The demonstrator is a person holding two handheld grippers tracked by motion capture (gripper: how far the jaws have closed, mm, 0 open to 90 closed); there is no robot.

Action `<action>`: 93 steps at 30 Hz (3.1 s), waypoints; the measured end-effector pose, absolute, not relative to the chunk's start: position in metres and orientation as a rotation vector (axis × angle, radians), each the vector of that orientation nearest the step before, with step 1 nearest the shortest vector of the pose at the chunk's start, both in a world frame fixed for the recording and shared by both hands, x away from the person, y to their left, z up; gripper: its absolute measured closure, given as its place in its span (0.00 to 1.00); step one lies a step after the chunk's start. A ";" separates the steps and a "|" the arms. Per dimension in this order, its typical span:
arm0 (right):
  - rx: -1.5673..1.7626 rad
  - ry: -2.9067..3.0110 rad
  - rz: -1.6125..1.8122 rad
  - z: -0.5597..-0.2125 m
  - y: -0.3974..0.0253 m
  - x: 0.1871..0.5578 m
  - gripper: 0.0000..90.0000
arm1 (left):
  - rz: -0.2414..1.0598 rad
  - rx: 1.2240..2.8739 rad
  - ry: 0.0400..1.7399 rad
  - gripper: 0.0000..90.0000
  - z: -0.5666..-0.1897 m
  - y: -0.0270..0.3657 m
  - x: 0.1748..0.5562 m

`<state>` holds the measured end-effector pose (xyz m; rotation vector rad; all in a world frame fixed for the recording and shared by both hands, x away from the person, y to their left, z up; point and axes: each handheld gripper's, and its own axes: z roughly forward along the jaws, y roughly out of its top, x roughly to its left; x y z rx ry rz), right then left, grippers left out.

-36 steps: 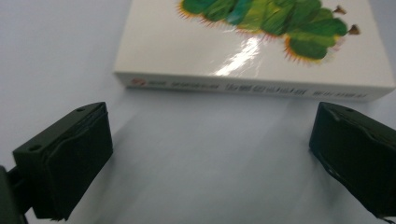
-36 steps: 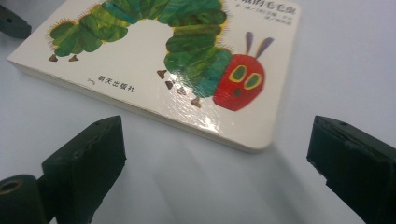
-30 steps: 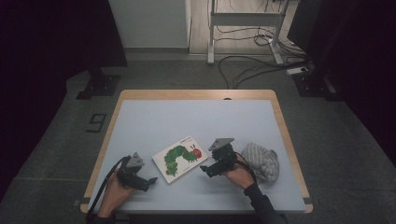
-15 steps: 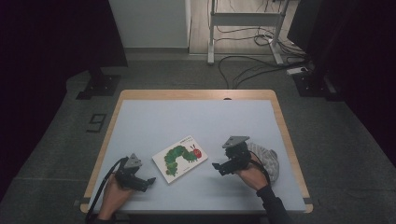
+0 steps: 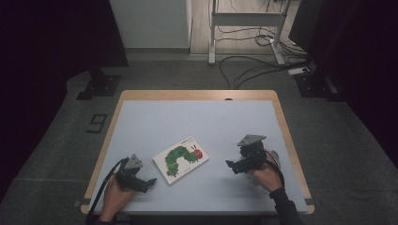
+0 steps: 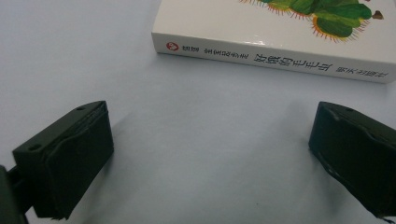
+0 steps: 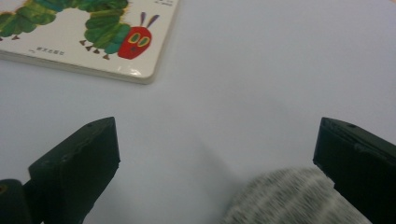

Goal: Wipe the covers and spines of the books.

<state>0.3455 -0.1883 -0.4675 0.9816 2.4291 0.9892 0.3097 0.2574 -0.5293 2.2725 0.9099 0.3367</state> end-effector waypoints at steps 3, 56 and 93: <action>1.024 2.403 0.979 -0.466 -0.199 0.345 0.00 | 0.337 2.273 0.910 0.00 -0.529 0.257 0.310; 1.268 2.370 0.954 -0.497 -0.259 0.336 0.61 | 0.336 2.273 0.909 0.00 -0.529 0.257 0.310; 1.067 2.414 1.060 -0.456 -0.206 0.360 0.61 | 0.336 2.273 0.909 0.00 -0.529 0.258 0.310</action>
